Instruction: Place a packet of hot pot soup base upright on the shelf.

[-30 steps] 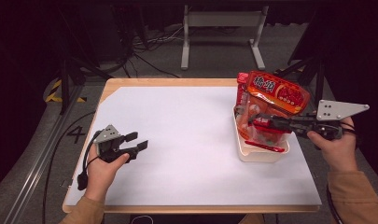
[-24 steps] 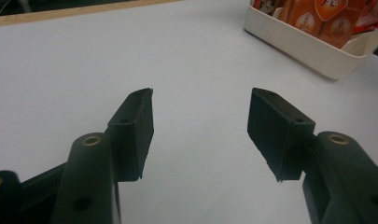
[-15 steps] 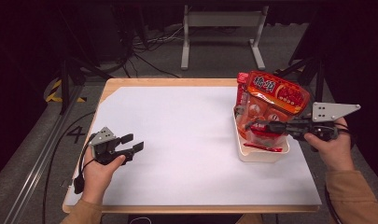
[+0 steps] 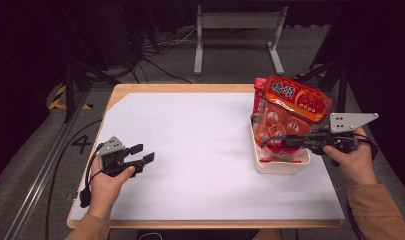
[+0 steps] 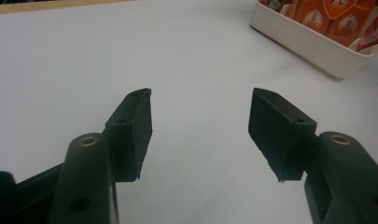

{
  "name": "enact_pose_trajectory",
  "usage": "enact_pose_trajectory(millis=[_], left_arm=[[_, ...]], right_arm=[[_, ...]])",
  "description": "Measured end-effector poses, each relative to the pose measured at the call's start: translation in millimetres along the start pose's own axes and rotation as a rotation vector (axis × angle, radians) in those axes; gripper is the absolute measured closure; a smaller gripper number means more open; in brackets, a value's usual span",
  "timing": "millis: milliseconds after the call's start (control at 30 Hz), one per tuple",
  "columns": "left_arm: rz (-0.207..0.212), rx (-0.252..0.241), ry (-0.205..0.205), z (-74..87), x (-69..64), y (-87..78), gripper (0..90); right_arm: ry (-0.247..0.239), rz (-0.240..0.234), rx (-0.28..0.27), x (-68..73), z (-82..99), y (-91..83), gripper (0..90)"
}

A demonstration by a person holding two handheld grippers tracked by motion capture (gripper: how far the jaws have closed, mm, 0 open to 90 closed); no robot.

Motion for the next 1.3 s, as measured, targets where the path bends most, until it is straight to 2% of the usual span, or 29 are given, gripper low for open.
enact_pose_trajectory(millis=[367, 667, 767, 833, 933, 1000, 1067, 1167, 1200, 1300], left_arm=[[0.006, 0.001, -0.001, -0.7, -0.2, 1.4, 40.3], [0.007, 0.003, 0.001, -0.7, -0.7, 2.3, 40.2], [0.004, 0.001, 0.009, -1.0, -0.5, 2.5, 40.3], [0.007, 0.002, 0.007, -0.9, -0.8, 2.6, 40.2], [0.008, 0.004, 0.009, -1.0, -1.0, 2.8, 40.1], [0.010, 0.004, 0.004, -1.0, -1.6, 3.0, 40.0], [0.011, 0.004, 0.004, -1.2, -2.4, 3.1, 39.8], [0.012, 0.004, 0.011, -1.5, -3.2, 2.8, 39.3], [0.011, 0.002, 0.013, -1.5, -3.7, 2.7, 38.3], [0.014, 0.005, 0.018, 0.0, -5.6, 2.0, 37.0]], right_arm=[[0.044, 0.030, 0.021, -0.6, 17.0, 5.9, 86.8], [0.061, 0.064, 0.097, 1.1, 28.5, 14.1, 82.3], [0.072, 0.077, 0.110, 1.3, 30.7, 14.4, 75.3], [0.079, 0.088, 0.127, 2.8, 31.0, 14.8, 64.2], [0.065, 0.110, 0.132, 5.2, 29.1, 15.5, 55.3], [0.066, 0.116, 0.126, 5.9, 27.9, 15.5, 53.0], [0.069, 0.138, 0.100, 6.6, 24.4, 15.0, 45.9], [0.080, 0.140, 0.082, 8.1, 21.8, 14.4, 43.4], [0.082, 0.160, 0.065, 9.7, 18.3, 14.0, 40.0], [0.087, 0.173, 0.051, 12.6, 13.6, 14.4, 37.3]])
Point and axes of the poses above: each handheld gripper's, and its own axes: y roughly forward along the jaws, z roughly out of its underside, x roughly to its left, the point moved 3 cm from there along y, roughly forward along the jaws, and after that the axes turned 10 degrees about x, right-handed, at the moved point
